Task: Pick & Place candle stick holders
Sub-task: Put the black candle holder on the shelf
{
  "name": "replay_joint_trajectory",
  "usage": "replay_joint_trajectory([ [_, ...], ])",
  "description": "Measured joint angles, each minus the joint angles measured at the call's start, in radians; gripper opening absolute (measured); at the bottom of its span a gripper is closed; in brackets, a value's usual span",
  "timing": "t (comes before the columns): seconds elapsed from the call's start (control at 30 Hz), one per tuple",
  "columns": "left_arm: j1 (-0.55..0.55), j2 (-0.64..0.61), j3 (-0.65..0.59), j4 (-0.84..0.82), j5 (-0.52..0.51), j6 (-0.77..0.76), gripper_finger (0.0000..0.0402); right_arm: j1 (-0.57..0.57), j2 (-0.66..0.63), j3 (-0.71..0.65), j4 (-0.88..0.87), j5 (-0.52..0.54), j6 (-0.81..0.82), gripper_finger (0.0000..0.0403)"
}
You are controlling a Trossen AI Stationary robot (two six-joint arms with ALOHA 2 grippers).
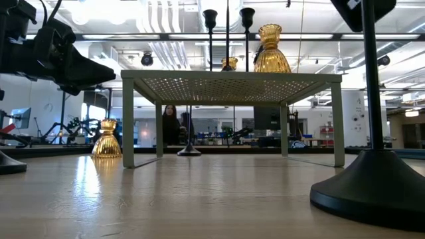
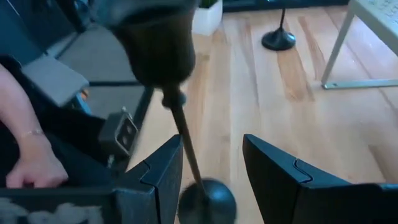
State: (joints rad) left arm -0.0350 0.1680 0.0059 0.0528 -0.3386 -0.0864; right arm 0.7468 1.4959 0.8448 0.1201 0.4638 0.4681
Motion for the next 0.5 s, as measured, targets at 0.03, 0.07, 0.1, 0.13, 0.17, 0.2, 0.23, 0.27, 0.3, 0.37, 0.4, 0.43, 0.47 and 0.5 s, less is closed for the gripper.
replay_joint_trajectory([
  [0.03,0.0,0.0,0.0,0.0,0.0,0.0,0.0122,0.0,0.009,0.0,0.027,0.001,-0.001,0.016],
  [0.07,0.0,0.0,0.0,0.0,0.0,0.0,0.0122,-0.003,0.017,0.0,0.055,0.0,-0.002,0.0161],
  [0.1,0.0,0.0,0.0,0.0,0.0,0.0,0.0122,-0.005,0.026,0.0,0.075,-0.001,-0.003,0.0161],
  [0.13,0.0,0.0,0.0,0.0,0.0,0.0,0.0122,-0.005,0.034,0.0,0.086,-0.001,-0.004,0.0161],
  [0.17,0.0,0.0,0.0,0.0,0.0,0.0,0.0122,-0.006,0.039,0.0,0.095,-0.002,-0.004,0.0161],
  [0.2,0.0,0.0,0.0,0.0,0.0,0.0,0.0122,-0.007,0.043,0.0,0.101,-0.004,-0.001,0.016],
  [0.23,0.0,0.0,0.0,0.0,0.0,0.0,0.0122,-0.008,0.044,0.001,0.101,-0.007,0.005,0.0158],
  [0.27,0.0,0.0,0.0,0.0,0.0,0.0,0.0122,-0.008,0.043,0.001,0.101,-0.015,0.009,0.0156],
  [0.3,0.0,0.0,0.0,0.0,0.0,0.0,0.0122,-0.009,0.041,0.001,0.101,-0.016,0.016,0.0154],
  [0.37,0.0,0.0,0.0,0.0,0.0,0.0,0.0122,-0.012,0.038,0.001,0.104,-0.016,0.026,0.0148],
  [0.4,0.0,0.0,0.0,0.0,0.0,0.0,0.0122,-0.014,0.037,0.002,0.105,-0.016,0.027,0.0143],
  [0.43,0.0,0.0,0.0,0.0,0.0,0.0,0.0122,-0.015,0.037,0.002,0.105,-0.018,0.027,0.0139],
  [0.47,0.0,0.0,0.0,0.0,0.0,0.0,0.0122,-0.017,0.038,0.002,0.108,-0.019,0.027,0.0133],
  [0.5,0.0,0.0,0.0,0.0,0.0,0.0,0.0122,-0.019,0.042,0.002,0.122,-0.02,0.028,0.0127],
])
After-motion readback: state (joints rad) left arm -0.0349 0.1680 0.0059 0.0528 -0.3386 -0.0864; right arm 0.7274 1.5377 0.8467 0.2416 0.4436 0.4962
